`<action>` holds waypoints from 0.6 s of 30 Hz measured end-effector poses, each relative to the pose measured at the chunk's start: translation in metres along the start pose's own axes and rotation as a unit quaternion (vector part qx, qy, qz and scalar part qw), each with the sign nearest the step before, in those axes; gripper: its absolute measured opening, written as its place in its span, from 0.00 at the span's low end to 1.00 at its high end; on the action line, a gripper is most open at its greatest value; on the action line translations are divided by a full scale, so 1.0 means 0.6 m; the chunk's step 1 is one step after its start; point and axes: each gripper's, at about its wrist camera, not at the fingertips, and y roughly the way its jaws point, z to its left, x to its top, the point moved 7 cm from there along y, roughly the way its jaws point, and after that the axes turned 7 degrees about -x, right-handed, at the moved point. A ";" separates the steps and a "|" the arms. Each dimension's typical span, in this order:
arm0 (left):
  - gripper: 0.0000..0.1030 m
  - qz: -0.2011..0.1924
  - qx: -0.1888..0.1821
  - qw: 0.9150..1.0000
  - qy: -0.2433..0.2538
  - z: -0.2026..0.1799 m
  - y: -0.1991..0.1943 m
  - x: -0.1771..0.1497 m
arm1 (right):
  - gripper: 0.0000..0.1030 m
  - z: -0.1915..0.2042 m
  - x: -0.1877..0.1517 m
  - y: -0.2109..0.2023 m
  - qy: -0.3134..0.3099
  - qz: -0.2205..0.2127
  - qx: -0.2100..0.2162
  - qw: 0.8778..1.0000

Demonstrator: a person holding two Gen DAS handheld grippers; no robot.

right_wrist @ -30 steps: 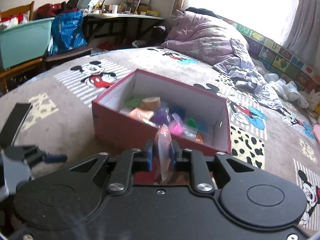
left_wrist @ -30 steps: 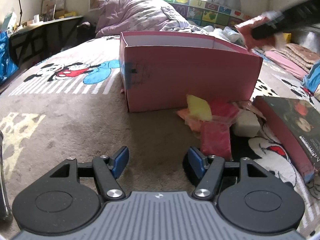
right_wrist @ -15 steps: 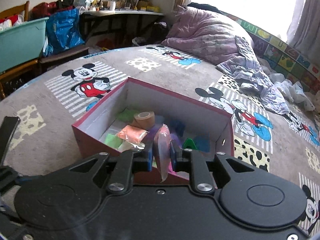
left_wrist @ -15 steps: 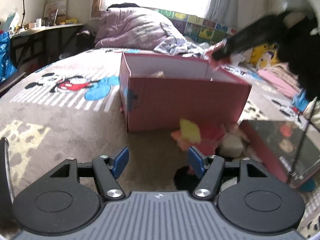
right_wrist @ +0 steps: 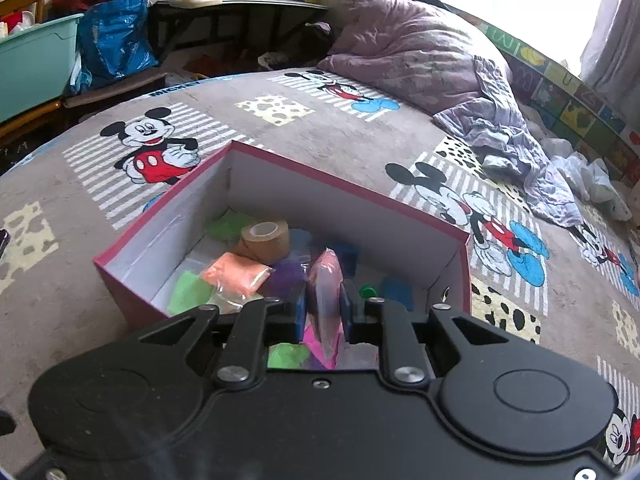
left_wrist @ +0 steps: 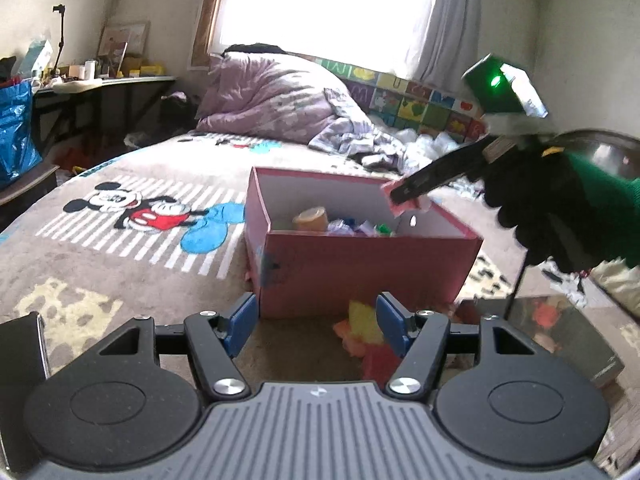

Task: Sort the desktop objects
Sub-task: 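Carry the pink bag with the right gripper into the pink box and release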

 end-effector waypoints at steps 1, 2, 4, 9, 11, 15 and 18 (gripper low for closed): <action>0.63 -0.001 0.000 1.000 0.005 -0.003 0.000 0.000 | 0.16 0.000 0.002 0.004 -0.002 0.001 0.001 1.000; 0.63 -0.001 0.000 1.000 0.008 -0.006 0.001 -0.001 | 0.16 0.001 0.005 0.007 -0.004 0.003 0.001 1.000; 0.63 0.000 -0.005 1.000 0.011 -0.011 0.004 -0.004 | 0.16 -0.001 0.009 0.015 -0.006 0.006 0.002 1.000; 0.63 -0.007 -0.013 1.000 0.014 -0.019 0.009 -0.004 | 0.16 -0.001 0.018 0.032 -0.011 0.011 0.005 1.000; 0.63 -0.010 -0.015 1.000 0.016 -0.022 0.011 -0.004 | 0.16 0.000 0.020 0.039 -0.014 0.012 0.005 1.000; 0.63 -0.013 -0.020 1.000 0.014 -0.022 0.014 -0.006 | 0.16 0.000 0.022 0.053 -0.016 0.015 0.008 1.000; 0.63 -0.016 -0.025 1.000 0.001 -0.017 0.015 -0.007 | 0.16 0.000 0.022 0.064 -0.015 0.018 0.011 1.000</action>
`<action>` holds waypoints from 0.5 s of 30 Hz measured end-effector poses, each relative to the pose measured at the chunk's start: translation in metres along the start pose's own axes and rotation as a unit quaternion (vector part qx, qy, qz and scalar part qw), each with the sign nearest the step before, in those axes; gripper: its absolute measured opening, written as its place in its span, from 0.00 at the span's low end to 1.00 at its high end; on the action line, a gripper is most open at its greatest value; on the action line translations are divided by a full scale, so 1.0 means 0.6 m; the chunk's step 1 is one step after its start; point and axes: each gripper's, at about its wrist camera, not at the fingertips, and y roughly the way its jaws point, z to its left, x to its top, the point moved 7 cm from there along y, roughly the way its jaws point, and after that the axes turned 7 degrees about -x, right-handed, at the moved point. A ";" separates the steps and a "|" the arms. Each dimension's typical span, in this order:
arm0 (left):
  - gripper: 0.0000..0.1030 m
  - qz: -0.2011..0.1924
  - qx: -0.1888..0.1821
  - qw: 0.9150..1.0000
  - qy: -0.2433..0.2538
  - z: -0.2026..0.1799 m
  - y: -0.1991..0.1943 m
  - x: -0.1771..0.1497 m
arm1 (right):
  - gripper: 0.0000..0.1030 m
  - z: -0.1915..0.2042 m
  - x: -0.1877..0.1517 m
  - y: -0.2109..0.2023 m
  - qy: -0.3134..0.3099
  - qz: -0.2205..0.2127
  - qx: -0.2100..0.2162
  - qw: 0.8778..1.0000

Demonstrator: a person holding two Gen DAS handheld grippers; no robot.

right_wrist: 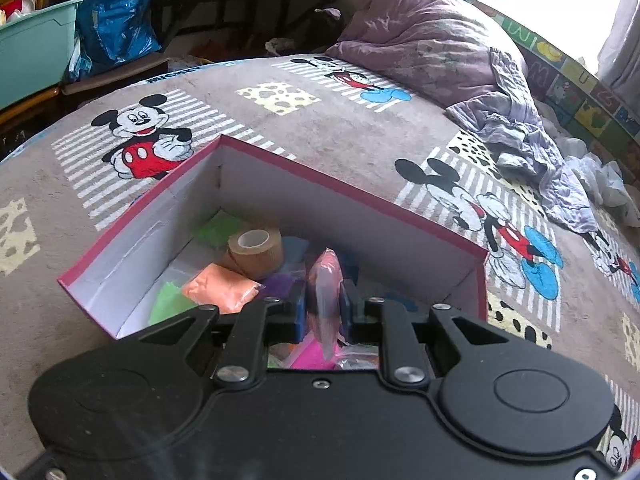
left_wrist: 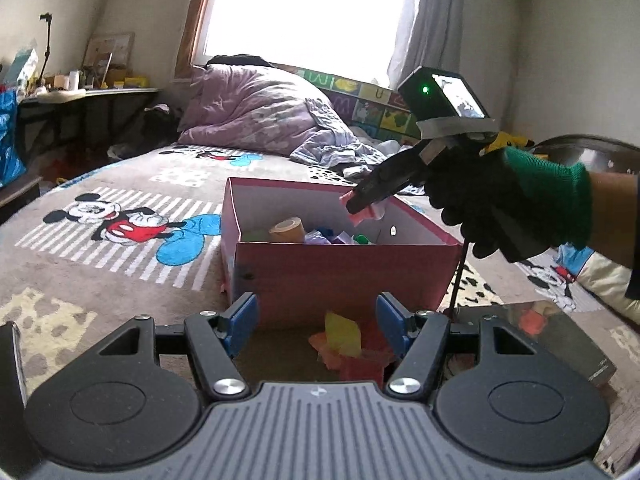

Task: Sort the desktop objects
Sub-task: 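Carry the pink bag with the right gripper into the pink box and release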

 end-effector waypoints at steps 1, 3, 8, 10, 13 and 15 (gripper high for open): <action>0.63 -0.001 -0.001 1.000 -0.004 0.002 0.001 0.000 | 0.16 0.000 0.000 0.004 0.000 0.001 0.000 1.000; 0.63 -0.002 -0.002 1.000 -0.008 0.004 0.003 -0.002 | 0.16 -0.001 0.000 0.012 0.001 0.003 0.002 1.000; 0.63 0.003 -0.004 1.000 -0.021 0.010 0.012 -0.008 | 0.16 -0.003 -0.005 0.040 0.004 0.021 0.009 1.000; 0.63 0.007 -0.001 1.000 -0.022 0.012 0.018 -0.011 | 0.16 -0.003 -0.009 0.053 0.007 0.031 0.013 0.999; 0.63 0.011 0.004 1.000 -0.023 0.017 0.026 -0.014 | 0.16 -0.005 -0.015 0.067 0.014 0.039 0.017 0.999; 0.63 0.013 0.009 1.000 -0.023 0.021 0.032 -0.016 | 0.16 -0.006 -0.018 0.074 0.020 0.043 0.020 0.999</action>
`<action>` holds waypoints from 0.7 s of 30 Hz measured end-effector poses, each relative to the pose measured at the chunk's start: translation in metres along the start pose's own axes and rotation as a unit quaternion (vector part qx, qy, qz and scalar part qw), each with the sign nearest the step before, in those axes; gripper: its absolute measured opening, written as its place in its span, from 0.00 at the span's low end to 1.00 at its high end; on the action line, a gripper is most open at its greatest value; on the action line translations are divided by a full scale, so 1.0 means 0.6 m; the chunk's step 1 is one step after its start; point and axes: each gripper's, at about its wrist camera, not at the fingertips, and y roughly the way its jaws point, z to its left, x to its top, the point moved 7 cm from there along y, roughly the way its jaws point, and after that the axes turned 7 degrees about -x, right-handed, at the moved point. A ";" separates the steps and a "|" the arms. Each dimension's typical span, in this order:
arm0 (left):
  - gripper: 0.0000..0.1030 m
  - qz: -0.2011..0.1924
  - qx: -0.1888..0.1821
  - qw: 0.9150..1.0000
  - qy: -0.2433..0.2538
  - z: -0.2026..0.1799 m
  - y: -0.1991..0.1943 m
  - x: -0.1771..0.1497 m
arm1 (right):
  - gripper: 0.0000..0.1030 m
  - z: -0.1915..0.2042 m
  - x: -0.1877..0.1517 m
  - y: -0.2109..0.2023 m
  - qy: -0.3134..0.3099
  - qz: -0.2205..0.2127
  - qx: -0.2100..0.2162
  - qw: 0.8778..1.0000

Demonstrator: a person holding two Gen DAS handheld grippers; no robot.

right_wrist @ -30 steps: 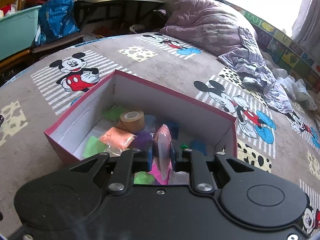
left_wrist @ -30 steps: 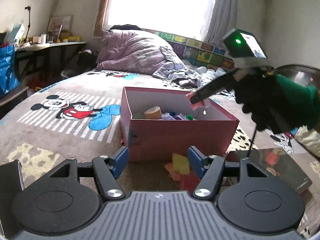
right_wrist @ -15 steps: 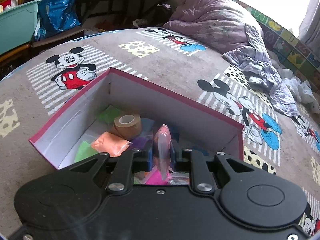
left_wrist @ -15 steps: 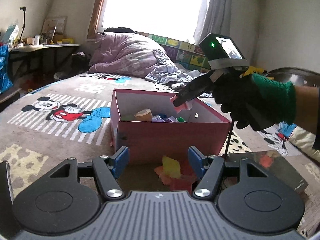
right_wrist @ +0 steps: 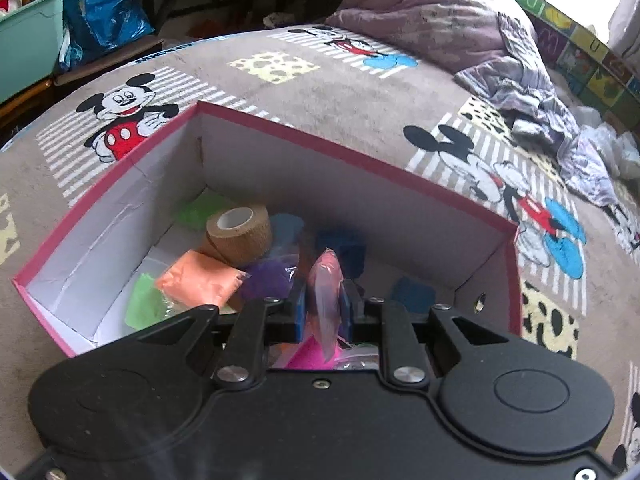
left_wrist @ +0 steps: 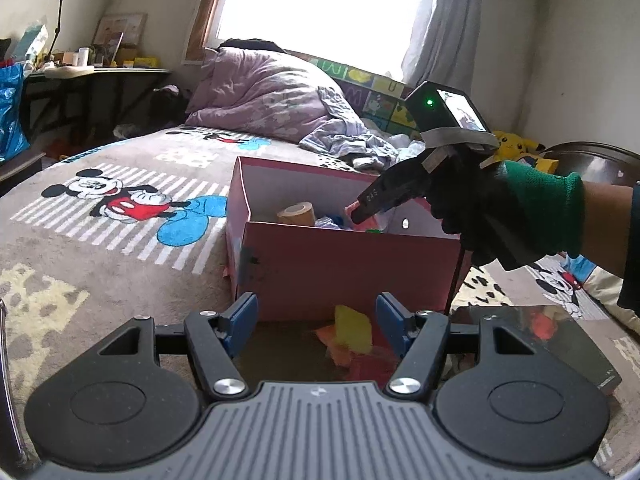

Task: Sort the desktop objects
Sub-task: 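Carry the pink bag with the right gripper into the pink box and release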

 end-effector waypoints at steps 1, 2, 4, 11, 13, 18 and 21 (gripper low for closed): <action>0.63 0.001 0.004 1.000 0.000 0.002 0.002 -0.001 | 0.17 -0.001 -0.001 0.003 0.002 0.002 0.002 1.000; 0.63 0.002 0.007 1.000 -0.002 0.004 0.005 -0.001 | 0.17 -0.001 -0.002 0.006 0.004 0.005 0.003 1.000; 0.63 0.004 0.010 1.000 -0.004 0.007 0.006 -0.001 | 0.17 0.001 -0.003 0.010 0.005 0.009 0.007 1.000; 0.63 0.005 0.013 1.000 -0.003 0.005 0.007 -0.001 | 0.22 0.010 -0.009 0.016 0.000 0.013 0.009 1.000; 0.63 0.006 0.013 1.000 -0.003 0.005 0.008 -0.002 | 0.24 0.010 -0.012 0.016 0.004 0.012 0.011 1.000; 0.63 0.009 0.015 1.000 -0.004 0.007 0.011 -0.003 | 0.56 -0.002 -0.017 0.013 0.030 0.008 0.011 0.999; 0.63 0.008 0.015 1.000 -0.004 0.008 0.013 -0.002 | 0.61 -0.010 -0.016 0.001 0.044 -0.012 0.011 0.999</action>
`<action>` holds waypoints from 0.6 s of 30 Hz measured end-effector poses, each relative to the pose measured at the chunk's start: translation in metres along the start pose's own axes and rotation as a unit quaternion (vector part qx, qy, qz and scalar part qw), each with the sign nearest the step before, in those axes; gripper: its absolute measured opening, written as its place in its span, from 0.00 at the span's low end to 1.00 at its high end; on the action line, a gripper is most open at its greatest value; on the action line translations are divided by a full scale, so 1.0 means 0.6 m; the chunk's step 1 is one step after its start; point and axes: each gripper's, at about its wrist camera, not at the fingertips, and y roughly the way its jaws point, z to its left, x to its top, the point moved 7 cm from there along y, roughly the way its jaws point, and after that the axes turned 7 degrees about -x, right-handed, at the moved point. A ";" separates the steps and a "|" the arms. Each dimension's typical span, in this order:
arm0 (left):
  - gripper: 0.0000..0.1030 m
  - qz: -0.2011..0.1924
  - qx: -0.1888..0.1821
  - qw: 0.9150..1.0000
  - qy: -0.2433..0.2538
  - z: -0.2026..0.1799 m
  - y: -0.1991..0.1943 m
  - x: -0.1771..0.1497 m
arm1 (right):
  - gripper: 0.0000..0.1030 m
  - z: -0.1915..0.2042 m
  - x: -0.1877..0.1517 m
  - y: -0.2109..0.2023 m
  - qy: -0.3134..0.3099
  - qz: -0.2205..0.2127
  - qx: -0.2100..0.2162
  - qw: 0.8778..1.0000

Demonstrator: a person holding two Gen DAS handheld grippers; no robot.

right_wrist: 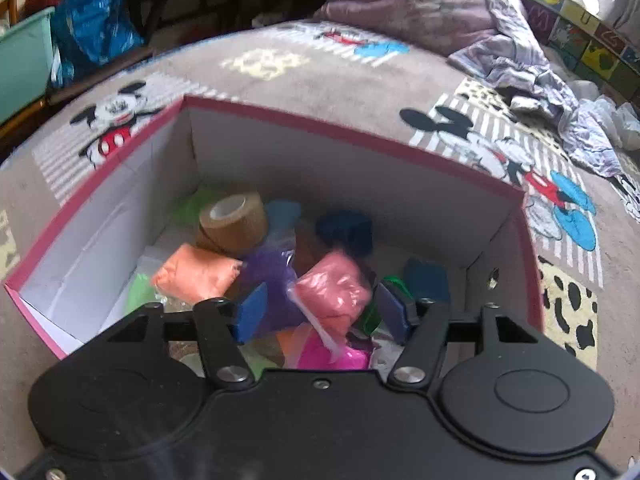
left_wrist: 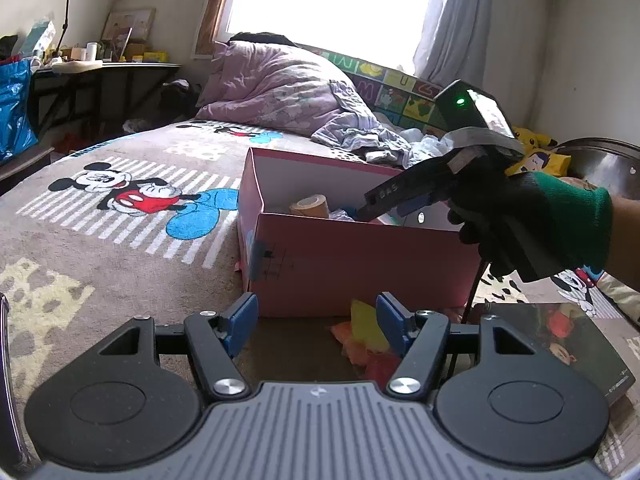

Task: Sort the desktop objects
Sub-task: 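Carry the pink bag with the right gripper into the pink box and release, then withdraw the right gripper while the left gripper grasps the red bagged block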

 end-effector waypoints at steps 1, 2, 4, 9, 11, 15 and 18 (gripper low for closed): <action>0.63 0.001 0.000 1.000 0.000 0.000 0.001 0.000 | 0.63 -0.003 0.001 -0.005 0.006 -0.006 0.001 1.000; 0.63 0.001 0.000 1.000 0.000 0.000 0.002 -0.001 | 0.65 -0.006 0.002 -0.011 0.012 -0.012 0.002 1.000; 0.63 0.003 0.000 1.000 0.001 0.000 0.003 -0.002 | 0.65 -0.012 0.003 -0.022 0.024 -0.025 0.003 0.999; 0.63 0.004 0.002 1.000 0.003 -0.001 0.005 -0.004 | 0.66 -0.019 0.001 -0.050 0.037 -0.047 0.002 0.998; 0.63 0.004 0.003 1.000 0.004 0.000 0.005 -0.004 | 0.66 -0.021 -0.001 -0.063 0.043 -0.058 0.003 0.997; 0.63 0.004 0.006 1.000 0.006 -0.001 0.005 -0.005 | 0.66 -0.026 -0.004 -0.099 0.063 -0.087 0.007 0.994; 0.63 0.003 0.007 1.000 0.008 -0.001 0.006 -0.006 | 0.66 -0.026 -0.011 -0.132 0.074 -0.111 0.015 0.991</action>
